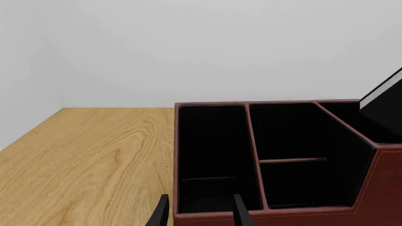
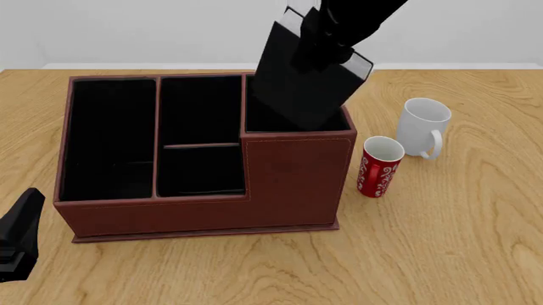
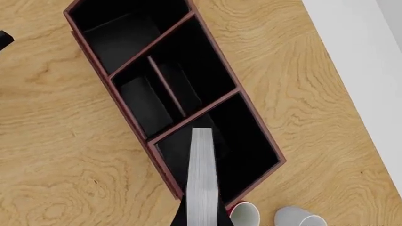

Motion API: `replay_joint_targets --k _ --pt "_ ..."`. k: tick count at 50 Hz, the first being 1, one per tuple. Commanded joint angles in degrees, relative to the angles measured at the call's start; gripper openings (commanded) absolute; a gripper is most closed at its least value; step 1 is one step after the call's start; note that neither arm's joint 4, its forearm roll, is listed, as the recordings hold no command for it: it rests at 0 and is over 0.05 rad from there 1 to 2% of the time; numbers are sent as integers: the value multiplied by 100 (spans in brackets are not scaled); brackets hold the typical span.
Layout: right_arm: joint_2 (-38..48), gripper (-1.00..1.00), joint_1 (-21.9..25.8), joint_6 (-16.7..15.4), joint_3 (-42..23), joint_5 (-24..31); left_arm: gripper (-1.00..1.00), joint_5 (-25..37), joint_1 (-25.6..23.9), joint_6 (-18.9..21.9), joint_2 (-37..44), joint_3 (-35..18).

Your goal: Pick up the book and place it in the right compartment of the caddy.

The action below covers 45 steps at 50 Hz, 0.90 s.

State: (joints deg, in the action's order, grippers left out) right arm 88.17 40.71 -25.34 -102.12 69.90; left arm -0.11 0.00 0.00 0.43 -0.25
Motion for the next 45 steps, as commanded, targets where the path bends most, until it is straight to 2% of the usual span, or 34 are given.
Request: replay_joint_targets --k 1,4,7,9,14,30,33,45 --pt "70 -100 -100 107 -38 0 100 0 0 0 0 0" --pt "67 -100 -72 156 -58 0 100 0 0 0 0 0" --pt "118 -100 -232 38 -62 0 100 0 0 0 0 0" --pt "107 -100 -168 140 -71 0 100 0 0 0 0 0" --pt "148 -100 -261 88 -102 0 100 0 0 0 0 0" --pt "252 -100 -338 191 -153 0 100 0 0 0 0 0" --pt "270 -100 -278 309 -191 0 100 0 0 0 0 0" --pt "366 -100 -293 344 -200 0 100 0 0 0 0 0"
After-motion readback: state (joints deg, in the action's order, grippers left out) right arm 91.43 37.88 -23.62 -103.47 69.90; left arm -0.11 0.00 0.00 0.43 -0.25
